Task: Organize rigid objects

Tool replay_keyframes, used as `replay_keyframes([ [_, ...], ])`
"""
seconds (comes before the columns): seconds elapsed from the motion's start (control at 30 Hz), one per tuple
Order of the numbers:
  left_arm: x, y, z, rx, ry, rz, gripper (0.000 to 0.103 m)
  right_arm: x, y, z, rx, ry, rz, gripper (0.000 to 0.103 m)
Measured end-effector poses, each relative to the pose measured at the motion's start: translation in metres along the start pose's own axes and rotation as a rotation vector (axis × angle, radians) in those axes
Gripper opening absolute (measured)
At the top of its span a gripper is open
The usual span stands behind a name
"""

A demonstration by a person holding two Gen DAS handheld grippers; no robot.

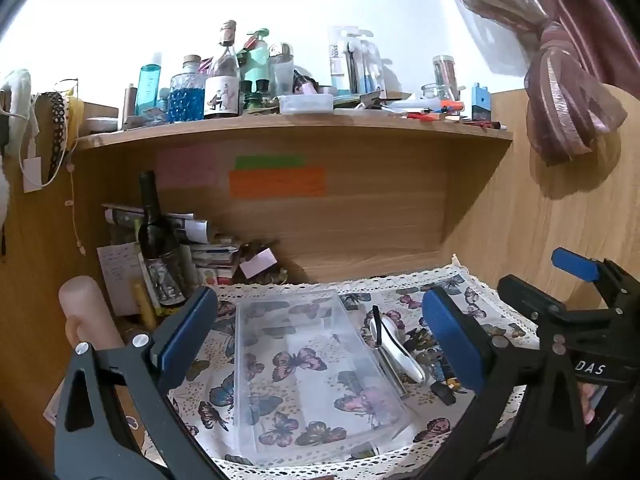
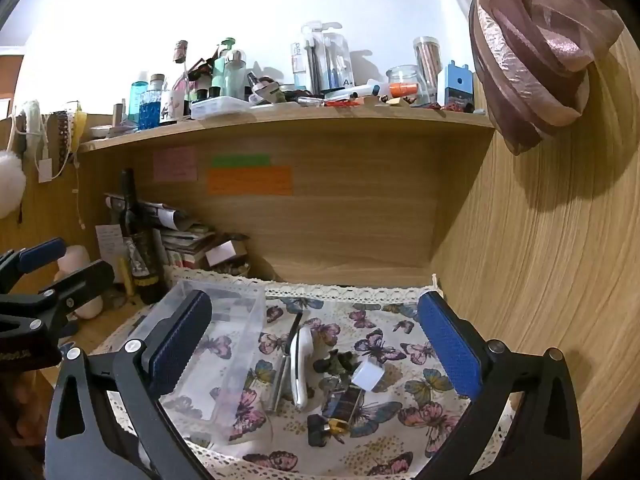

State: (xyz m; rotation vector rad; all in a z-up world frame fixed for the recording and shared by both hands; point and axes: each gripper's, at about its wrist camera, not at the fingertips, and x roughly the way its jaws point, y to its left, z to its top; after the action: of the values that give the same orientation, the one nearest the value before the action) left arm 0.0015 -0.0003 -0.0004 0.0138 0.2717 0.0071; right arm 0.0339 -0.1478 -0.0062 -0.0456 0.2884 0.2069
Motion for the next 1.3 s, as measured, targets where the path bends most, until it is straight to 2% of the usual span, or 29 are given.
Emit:
replay_keyframes([
  [0.23, -0.004, -0.011, 0.003, 0.001, -0.008, -0.018, 0.103, -0.005, 0.002, 0.001, 0.006, 0.001, 0.010, 0.103],
  [0.37, -0.002, -0.002, -0.001, -0.009, -0.007, -0.037, 0.103, 0.000, -0.001, -0.001, 0.014, 0.017, 0.010, 0.103],
  [1.3, 0.003, -0.009, -0.002, -0.006, -0.007, -0.056, 0.103, 0.002, -0.002, -0.002, 0.031, 0.033, 0.013, 0.103],
])
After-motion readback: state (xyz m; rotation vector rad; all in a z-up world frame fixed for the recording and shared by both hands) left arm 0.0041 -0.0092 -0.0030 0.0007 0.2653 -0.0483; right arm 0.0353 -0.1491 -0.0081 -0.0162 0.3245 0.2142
